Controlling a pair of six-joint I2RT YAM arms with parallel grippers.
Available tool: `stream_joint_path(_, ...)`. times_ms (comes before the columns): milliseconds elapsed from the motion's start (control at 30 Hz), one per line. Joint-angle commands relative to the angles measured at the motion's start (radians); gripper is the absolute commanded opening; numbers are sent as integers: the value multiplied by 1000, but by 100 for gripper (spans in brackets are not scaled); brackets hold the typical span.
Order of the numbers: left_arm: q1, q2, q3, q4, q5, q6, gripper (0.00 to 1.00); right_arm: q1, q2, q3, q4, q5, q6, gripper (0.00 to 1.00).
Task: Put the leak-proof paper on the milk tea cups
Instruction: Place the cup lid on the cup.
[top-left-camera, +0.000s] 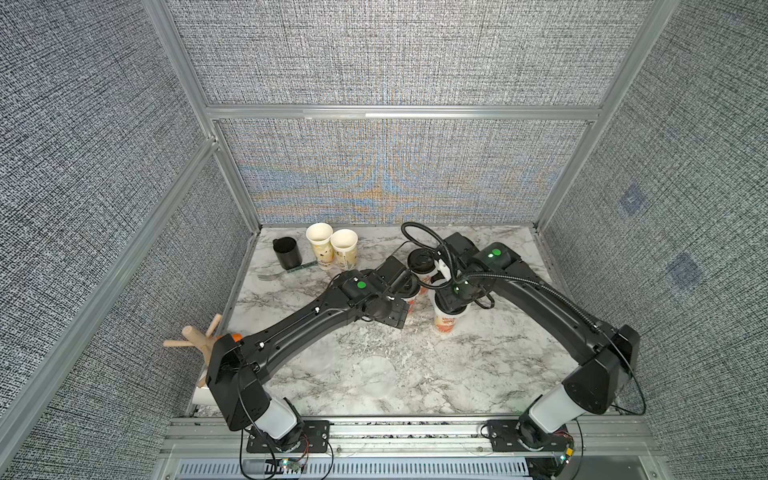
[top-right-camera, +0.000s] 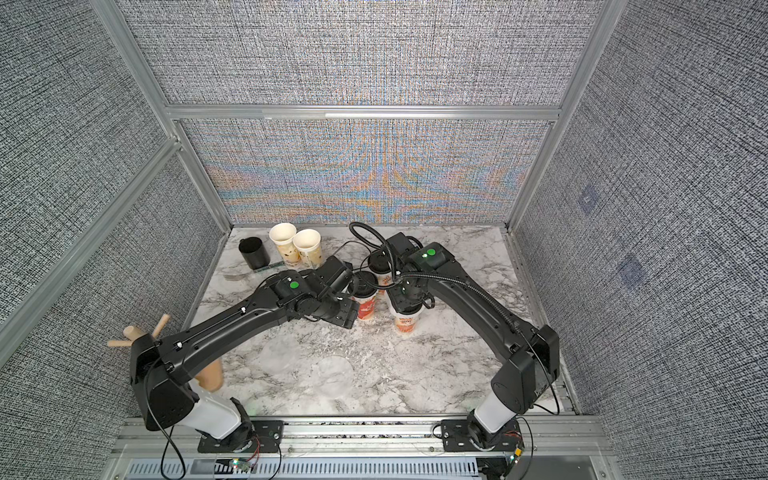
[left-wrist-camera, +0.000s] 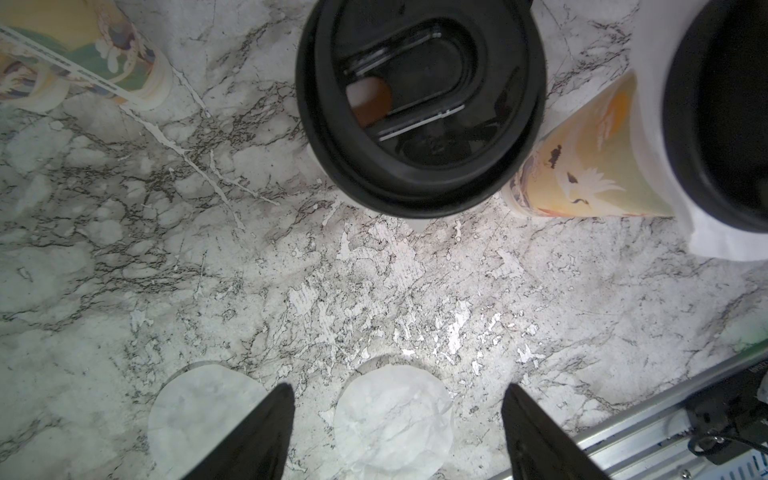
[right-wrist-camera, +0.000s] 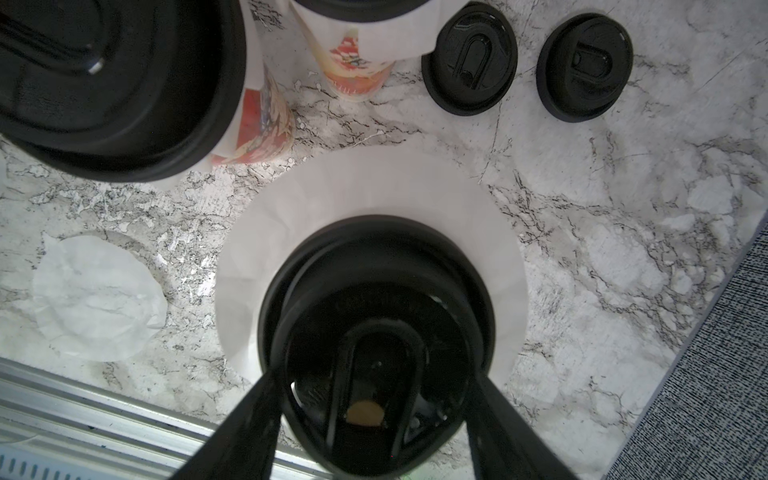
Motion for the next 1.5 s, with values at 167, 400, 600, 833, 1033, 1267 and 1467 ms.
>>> stream_joint_path(167, 0, -4, -1, -13, -5, 1, 80, 0, -11, -24, 12, 14, -4, 62)
stream_joint_path(400, 0, -1, 2, -13, -1, 1, 81, -2, -18, -28, 13, 17, -2, 62)
stream_joint_path(600, 0, -1, 3, -14, -2, 2, 80, -4, -20, -25, 12, 17, -3, 63)
stream_joint_path(833, 0, 1, 3, -14, 0, 0, 80, -6, -27, -38, 13, 16, 1, 64)
stream_joint_path(1033, 0, 1, 3, -15, 2, 2, 80, -7, -29, -37, 16, 20, 3, 70)
stream_joint_path(1267, 1, 0, 3, -16, 1, 1, 80, -11, -22, -16, 13, 22, 2, 74)
stream_joint_path(1467, 0, 1, 7, -18, 1, 3, 81, -12, -21, -3, 10, 24, 2, 78)
